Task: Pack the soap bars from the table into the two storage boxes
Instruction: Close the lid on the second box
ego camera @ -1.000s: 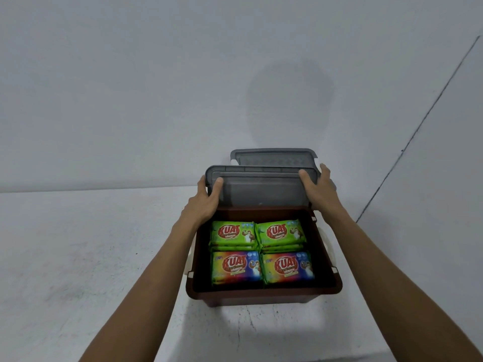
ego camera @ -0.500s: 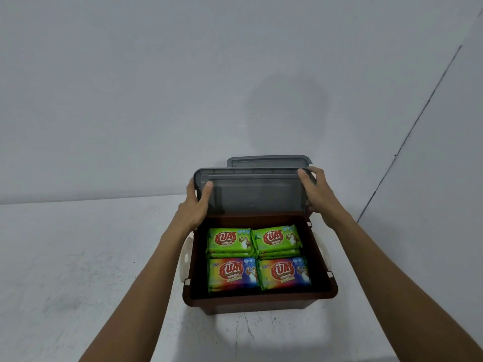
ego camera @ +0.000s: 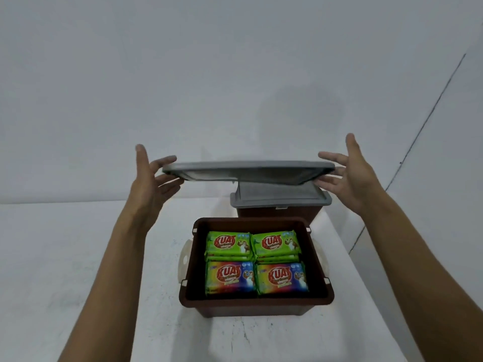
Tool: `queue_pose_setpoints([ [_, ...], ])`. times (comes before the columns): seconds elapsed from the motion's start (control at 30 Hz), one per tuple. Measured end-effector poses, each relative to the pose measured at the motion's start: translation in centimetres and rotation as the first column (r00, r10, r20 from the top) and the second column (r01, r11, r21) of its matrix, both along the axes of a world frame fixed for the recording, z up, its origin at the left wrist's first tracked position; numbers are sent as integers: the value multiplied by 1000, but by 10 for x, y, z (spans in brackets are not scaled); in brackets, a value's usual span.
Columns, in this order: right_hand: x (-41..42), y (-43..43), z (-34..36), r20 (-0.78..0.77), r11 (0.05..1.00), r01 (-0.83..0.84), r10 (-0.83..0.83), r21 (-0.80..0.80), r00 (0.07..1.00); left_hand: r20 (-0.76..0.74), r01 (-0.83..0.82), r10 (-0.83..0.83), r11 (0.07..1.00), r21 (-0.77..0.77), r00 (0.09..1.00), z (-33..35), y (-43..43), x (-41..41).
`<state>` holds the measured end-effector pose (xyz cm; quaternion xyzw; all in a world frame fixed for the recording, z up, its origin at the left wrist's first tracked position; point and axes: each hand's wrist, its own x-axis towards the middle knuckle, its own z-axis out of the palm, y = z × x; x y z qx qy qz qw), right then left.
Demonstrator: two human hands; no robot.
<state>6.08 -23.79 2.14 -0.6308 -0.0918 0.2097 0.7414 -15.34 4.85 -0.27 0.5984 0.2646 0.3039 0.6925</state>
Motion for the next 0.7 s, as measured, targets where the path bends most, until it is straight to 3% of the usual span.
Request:
queue_pose_setpoints([
  [0.17, -7, 2, -19, 16, 988, -4, 7, -153, 1000, -50, -57, 57, 998, 7, 997, -14, -18, 7],
  [0.33, -16, 0, -55, 336, 954, 48, 57, -295, 940, -91, -101, 138, 939, 329, 986, -48, -41, 5],
  [0.47, -24, -11, -75, 444, 893, 65, 158, -446, 882, -190, -32, 118, 913, 407, 975, -72, -51, -3],
  [0.7, -56, -28, -115, 489, 768, 125, 265, -628, 831, -361, 95, 132, 832, 547, 923, -114, -63, -28],
])
